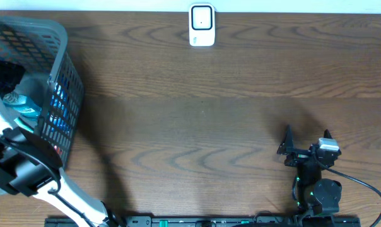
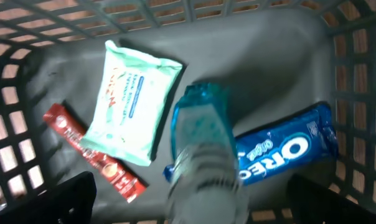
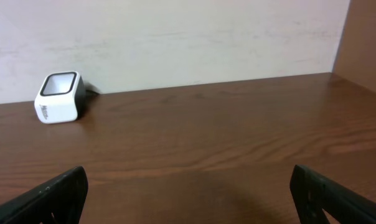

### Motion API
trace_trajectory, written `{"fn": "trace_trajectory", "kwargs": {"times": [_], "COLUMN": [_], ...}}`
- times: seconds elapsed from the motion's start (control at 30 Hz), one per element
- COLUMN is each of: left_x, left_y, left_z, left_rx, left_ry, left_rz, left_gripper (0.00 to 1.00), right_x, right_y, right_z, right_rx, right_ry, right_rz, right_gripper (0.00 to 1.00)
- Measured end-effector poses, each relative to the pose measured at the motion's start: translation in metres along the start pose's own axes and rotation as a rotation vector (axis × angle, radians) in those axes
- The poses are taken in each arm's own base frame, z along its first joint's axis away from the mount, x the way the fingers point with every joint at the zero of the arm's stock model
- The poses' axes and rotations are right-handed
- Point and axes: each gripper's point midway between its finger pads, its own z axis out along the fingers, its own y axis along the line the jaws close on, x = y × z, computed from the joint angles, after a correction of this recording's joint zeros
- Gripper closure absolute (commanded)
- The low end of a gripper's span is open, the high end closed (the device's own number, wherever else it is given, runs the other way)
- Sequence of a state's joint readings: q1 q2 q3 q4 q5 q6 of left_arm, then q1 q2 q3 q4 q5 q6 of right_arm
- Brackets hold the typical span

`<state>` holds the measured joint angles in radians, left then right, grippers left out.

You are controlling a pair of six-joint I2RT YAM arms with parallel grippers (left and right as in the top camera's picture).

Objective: Scan the item barcode
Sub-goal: 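Reach the left gripper into the basket and grasp the teal bottle, then lift the teal bottle out and set it on the table near the scanner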

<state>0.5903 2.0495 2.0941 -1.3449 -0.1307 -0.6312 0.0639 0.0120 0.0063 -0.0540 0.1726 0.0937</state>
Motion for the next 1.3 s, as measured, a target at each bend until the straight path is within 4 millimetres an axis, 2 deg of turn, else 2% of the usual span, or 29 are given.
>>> {"fn": "trace_trajectory", "kwargs": {"times": [0.3, 0.57, 0.67, 0.8, 0.87, 1.07, 1.13, 1.3], "left_x": [0.0, 0.011, 0.01, 0.011, 0.011, 0.011, 0.012, 0.012], "left_y": [-0.007, -0.004, -0.003, 0.0, 0.002, 0.0, 0.001, 0.003], "left_z": [0.028, 0.054, 0.056, 0.056, 0.056, 0.056, 0.057, 0.055], "left_rx": [-0.025, -0.071, -0.075, -0.08, -0.085, -0.075, -0.081, -0.085], "left_ry": [0.03, 0.086, 0.078, 0.066, 0.063, 0.064, 0.066, 0.065], "left_rz": [0.009, 0.023, 0.025, 0.028, 0.031, 0.046, 0.049, 0.05], "left_gripper": [0.02, 0.04, 0.16, 0.25, 0.33, 0.62, 0.65, 0.65], "right_x": [0.0, 0.0, 0.0, 0.0, 0.0, 0.0, 0.0, 0.0], "right_y": [0.0, 0.0, 0.0, 0.0, 0.0, 0.0, 0.0, 0.0], "right_z": [0.0, 0.0, 0.0, 0.0, 0.0, 0.0, 0.0, 0.0], "right_rx": [0.0, 0.0, 0.0, 0.0, 0.0, 0.0, 0.0, 0.0], "right_ry": [0.0, 0.0, 0.0, 0.0, 0.0, -0.001, 0.0, 0.0], "right_rz": [0.0, 0.0, 0.0, 0.0, 0.0, 0.0, 0.0, 0.0], "right_gripper": [0.01, 0.01, 0.01, 0.01, 0.01, 0.01, 0.01, 0.01]}}
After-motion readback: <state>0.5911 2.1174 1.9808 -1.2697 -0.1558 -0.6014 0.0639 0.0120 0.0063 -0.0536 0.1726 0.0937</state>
